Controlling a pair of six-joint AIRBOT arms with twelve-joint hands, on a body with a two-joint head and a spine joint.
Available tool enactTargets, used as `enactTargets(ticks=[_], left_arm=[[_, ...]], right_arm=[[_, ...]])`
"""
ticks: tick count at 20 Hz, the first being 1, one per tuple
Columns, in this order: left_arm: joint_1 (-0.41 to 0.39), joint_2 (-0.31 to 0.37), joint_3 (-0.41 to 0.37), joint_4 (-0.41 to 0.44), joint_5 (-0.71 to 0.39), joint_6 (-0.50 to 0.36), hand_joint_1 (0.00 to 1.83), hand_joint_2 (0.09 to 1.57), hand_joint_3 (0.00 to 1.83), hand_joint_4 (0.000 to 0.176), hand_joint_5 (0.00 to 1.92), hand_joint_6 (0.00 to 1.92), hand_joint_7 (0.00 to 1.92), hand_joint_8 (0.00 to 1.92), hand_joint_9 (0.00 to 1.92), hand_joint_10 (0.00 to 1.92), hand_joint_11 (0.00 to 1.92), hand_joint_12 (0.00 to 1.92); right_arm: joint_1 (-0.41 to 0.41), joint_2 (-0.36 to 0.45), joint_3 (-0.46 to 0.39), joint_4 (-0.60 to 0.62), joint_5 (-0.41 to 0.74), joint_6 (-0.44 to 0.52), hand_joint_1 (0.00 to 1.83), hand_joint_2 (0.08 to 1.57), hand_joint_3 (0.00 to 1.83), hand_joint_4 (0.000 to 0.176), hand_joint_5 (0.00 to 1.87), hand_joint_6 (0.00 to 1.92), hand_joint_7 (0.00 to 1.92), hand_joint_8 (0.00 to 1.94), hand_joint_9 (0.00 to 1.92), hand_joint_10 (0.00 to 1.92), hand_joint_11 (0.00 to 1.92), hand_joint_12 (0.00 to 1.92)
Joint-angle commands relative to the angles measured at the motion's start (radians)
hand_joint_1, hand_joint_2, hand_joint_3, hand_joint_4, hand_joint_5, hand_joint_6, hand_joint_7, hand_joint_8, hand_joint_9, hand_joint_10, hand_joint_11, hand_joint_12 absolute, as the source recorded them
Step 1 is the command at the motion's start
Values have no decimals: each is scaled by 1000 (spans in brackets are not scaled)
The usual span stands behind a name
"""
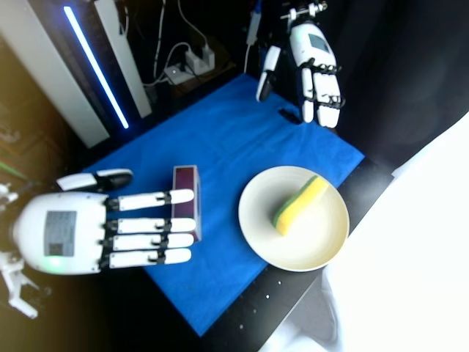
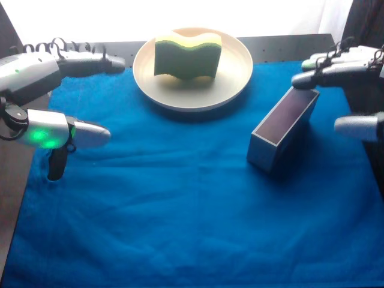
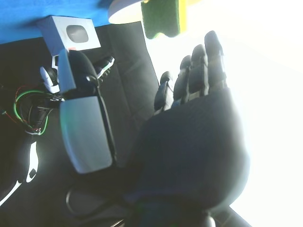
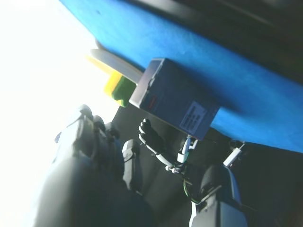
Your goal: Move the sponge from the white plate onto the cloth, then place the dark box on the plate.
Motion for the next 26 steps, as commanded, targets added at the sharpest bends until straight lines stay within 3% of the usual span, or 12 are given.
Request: enactTargets(ticks=[1,5,7,9,11,12,13,16,18,22,23,26], left_arm=[[-15,4,0,-20,-103,-3,678,1102,5,79,333,2,281,2,195,5,0,391],[-15,6,3,-12,-97,-3,734,1084,0,92,294,0,241,0,163,0,0,379],[-26,5,7,-12,-93,4,745,1048,0,74,220,0,170,0,93,0,0,231],[-61,1,14,-2,-75,17,720,1000,0,77,184,0,158,0,86,2,0,184],[-137,-25,38,55,-23,27,658,952,7,122,197,4,153,2,105,8,0,330],[-182,-44,54,95,16,27,712,972,5,115,212,3,161,2,123,7,0,364],[-234,-66,74,135,59,27,707,981,3,142,199,1,180,3,180,14,0,460],[-347,-135,148,188,163,27,729,989,0,167,241,4,246,3,236,7,0,528],[-400,-204,230,205,247,27,684,917,0,161,360,9,446,17,433,34,0,943],[-431,-306,342,208,323,27,711,966,4,134,413,2,538,6,544,21,0,1110],[-439,-341,377,208,339,27,702,986,10,117,420,4,562,12,579,31,25,1136],[-458,-418,462,210,374,27,720,1013,5,84,464,12,606,13,626,28,129,1214]], right_arm=[[13,-2,5,51,96,8,425,1345,17,129,364,3,217,3,140,6,0,290],[13,-4,6,44,93,8,384,1352,3,142,356,0,202,0,97,0,3,163],[13,-4,6,42,93,8,408,1352,1,156,354,0,209,2,101,2,12,176],[13,-6,7,42,93,8,503,1351,0,154,365,2,214,1,109,2,17,198],[13,-8,8,42,93,8,528,1355,0,140,378,5,222,3,113,2,7,206],[13,-8,8,42,93,8,528,1353,0,147,376,3,222,2,115,3,12,211],[13,-10,8,42,93,8,525,1355,0,134,381,4,228,4,132,9,35,225],[13,-12,14,41,93,8,579,1351,0,114,398,4,254,6,158,8,42,250],[13,-25,27,39,93,8,588,1356,0,106,395,2,248,1,149,2,41,254],[13,-31,31,28,93,8,654,1352,0,105,400,1,251,1,134,0,12,265],[13,-33,33,26,93,8,598,1355,1,69,401,1,287,9,179,13,45,288],[14,-44,46,17,93,8,468,1360,3,54,364,0,277,1,175,1,36,301]])
